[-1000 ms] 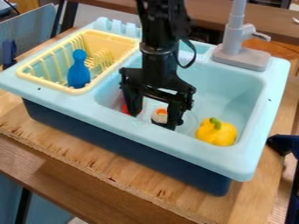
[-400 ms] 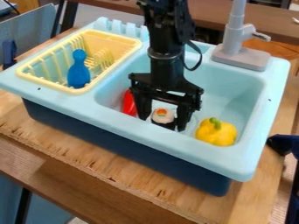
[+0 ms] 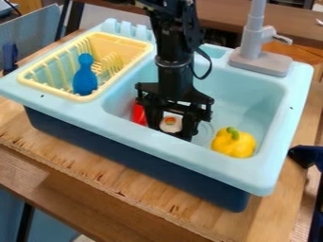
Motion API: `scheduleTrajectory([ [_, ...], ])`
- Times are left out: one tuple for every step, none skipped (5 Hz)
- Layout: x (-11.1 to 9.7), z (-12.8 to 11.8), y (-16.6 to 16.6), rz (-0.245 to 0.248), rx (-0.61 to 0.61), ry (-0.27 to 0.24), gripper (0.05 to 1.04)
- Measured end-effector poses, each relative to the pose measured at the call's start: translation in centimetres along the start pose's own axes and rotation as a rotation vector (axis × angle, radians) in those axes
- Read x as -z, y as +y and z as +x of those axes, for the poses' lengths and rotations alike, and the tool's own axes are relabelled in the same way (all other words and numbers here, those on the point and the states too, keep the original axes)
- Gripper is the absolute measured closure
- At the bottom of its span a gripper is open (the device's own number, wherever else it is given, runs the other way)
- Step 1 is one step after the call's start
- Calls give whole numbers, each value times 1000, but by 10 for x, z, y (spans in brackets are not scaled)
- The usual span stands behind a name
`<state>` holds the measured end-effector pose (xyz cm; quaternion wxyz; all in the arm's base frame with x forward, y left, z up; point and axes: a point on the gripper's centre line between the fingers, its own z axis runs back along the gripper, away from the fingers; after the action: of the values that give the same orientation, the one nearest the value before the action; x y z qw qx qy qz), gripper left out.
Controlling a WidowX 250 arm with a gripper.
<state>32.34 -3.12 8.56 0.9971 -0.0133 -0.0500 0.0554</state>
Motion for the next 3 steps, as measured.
scheduleTrajectory([
  [-3,0,1,-19,4,0,556],
  [-13,-2,-9,-49,37,-18,607],
  [-32,17,-32,-73,128,-78,608],
])
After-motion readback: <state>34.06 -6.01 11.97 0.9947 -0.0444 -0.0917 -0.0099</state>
